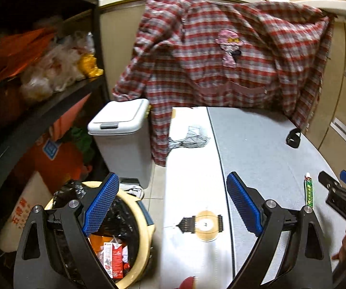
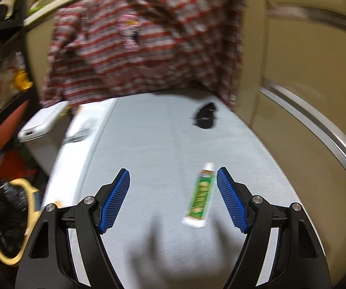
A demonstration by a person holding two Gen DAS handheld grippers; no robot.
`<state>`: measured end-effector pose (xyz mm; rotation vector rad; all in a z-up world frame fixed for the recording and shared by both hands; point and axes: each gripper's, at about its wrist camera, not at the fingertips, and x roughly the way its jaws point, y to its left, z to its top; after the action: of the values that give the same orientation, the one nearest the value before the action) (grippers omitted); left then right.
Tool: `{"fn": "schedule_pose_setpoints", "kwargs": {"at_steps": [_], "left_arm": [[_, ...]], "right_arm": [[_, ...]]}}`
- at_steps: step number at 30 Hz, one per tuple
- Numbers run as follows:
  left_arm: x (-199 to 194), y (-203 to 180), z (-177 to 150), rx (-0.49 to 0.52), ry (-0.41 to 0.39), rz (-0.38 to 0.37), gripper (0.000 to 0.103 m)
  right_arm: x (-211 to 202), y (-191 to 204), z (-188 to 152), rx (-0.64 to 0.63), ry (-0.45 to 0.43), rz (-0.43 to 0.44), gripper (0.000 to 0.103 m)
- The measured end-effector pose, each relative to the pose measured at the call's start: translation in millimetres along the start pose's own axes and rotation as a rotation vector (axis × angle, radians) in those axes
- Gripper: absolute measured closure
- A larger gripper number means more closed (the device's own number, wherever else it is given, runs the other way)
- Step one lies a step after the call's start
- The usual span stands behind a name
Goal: Collect trash
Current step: 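Grasp the green toothpaste tube with the right gripper, then lift the green tube with the right gripper while left moves to the black strap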
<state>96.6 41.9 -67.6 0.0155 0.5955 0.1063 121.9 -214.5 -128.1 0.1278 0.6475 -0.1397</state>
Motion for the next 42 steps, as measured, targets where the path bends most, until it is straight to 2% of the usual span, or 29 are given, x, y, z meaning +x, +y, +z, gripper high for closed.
{"fn": "schedule_pose_setpoints", "kwargs": {"at_steps": [4,8,14,22,26,27,30,42], "left_arm": [[5.3,-8.7,-0.8,0.023,0.007,-0.002,0.015],[10.4,-7.7,-1.1,0.018,0.019,0.002,0.015],[17.9,2.0,-1.6,-0.006,0.045,0.003,0.015],[22.3,5.7,-1.9,-0.019,0.056,-0.005,0.015],[21.8,3.1,-1.9,-0.007,0.05,-0.01,0.015],[21.6,2.6,-1.8,-0.005,0.048,-0.009,0.015],[21.4,2.8,-1.8,-0.008,0.05,-0.009,0.015],[20.8,7.9,-0.8,-0.036,0.046,-0.005,0.015]], "right_arm": [[30.9,-29.3,-0.4,0.098,0.044,-0.014,0.051],[57.0,-42.2,-2.8,0.164,0.068,-0.023,0.052],[81.8,-34.2,-2.8,0.137,0.087,-0.062,0.052],[104.5,-26.8,-5.5,0.096,0.167,-0.101,0.052],[114.7,-29.9,-8.9,0.097,0.24,-0.119,0.069],[114.4,-30.5,-9.4,0.097,0.236,-0.119,0.073],[114.1,-29.5,-11.7,0.085,0.234,-0.107,0.074],[71.7,-28.9,10.7,0.076,0.083,-0.103,0.074]]}}
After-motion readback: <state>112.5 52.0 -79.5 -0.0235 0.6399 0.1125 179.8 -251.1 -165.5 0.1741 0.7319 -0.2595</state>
